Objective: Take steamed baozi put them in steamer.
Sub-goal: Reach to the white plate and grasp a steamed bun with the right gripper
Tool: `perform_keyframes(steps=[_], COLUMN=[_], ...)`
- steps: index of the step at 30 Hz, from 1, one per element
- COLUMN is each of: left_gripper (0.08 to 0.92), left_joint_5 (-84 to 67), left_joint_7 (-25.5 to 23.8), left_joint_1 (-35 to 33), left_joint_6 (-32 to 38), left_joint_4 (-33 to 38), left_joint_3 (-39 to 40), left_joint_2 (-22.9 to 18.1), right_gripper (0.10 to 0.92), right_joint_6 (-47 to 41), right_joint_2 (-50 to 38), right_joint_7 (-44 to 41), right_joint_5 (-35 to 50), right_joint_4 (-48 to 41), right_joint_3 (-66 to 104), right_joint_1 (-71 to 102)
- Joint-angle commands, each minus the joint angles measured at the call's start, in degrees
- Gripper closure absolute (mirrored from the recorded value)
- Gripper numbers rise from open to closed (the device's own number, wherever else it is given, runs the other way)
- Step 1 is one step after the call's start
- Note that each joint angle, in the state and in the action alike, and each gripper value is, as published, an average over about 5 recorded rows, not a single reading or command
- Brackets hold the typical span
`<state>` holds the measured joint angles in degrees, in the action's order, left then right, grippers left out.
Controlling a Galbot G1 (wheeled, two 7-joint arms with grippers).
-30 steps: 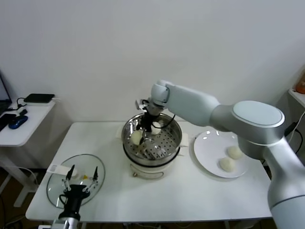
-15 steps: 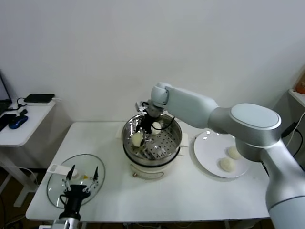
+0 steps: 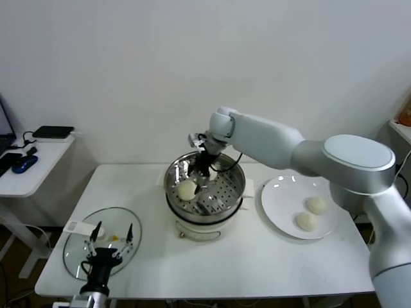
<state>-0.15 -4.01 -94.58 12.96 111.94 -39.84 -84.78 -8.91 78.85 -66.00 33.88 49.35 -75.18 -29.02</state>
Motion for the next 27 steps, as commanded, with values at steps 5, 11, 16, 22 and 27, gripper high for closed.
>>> perform_keyframes(steps=[5,11,16,22,27], left_gripper=[0.177,0.177,0.177,0.177,0.177], left_joint_5=[0.2,0.7,1.1,1.2,1.2], left_joint_7=[0.0,0.0,0.0,-0.1,-0.1], left_joint_1=[-0.1,0.7,1.4,1.3,1.1], left_joint_6=[-0.1,-1.1,-1.3,-1.1,-1.3], left_joint_4=[0.1,0.8,0.4,-0.1,0.5], left_joint_3=[0.3,1.0,1.5,1.8,1.7], left_joint_2=[0.1,1.1,1.2,0.9,0.9], right_gripper=[0.203,0.203,0.203,0.203,0.203], right_joint_6=[1.4,4.3,7.0,8.7,9.5], right_joint_2=[-18.3,-27.0,-35.0,-42.8,-44.9], right_joint_7=[-1.4,-2.4,-3.4,-4.2,-4.7], right_joint_5=[8.1,4.4,-3.0,-13.4,-20.5], right_joint_4=[17.0,20.5,23.1,23.6,21.1], right_joint_3=[-8.4,-12.0,-12.6,-7.1,1.4], right_joint_1=[-15.5,-18.7,-17.4,-8.2,2.2])
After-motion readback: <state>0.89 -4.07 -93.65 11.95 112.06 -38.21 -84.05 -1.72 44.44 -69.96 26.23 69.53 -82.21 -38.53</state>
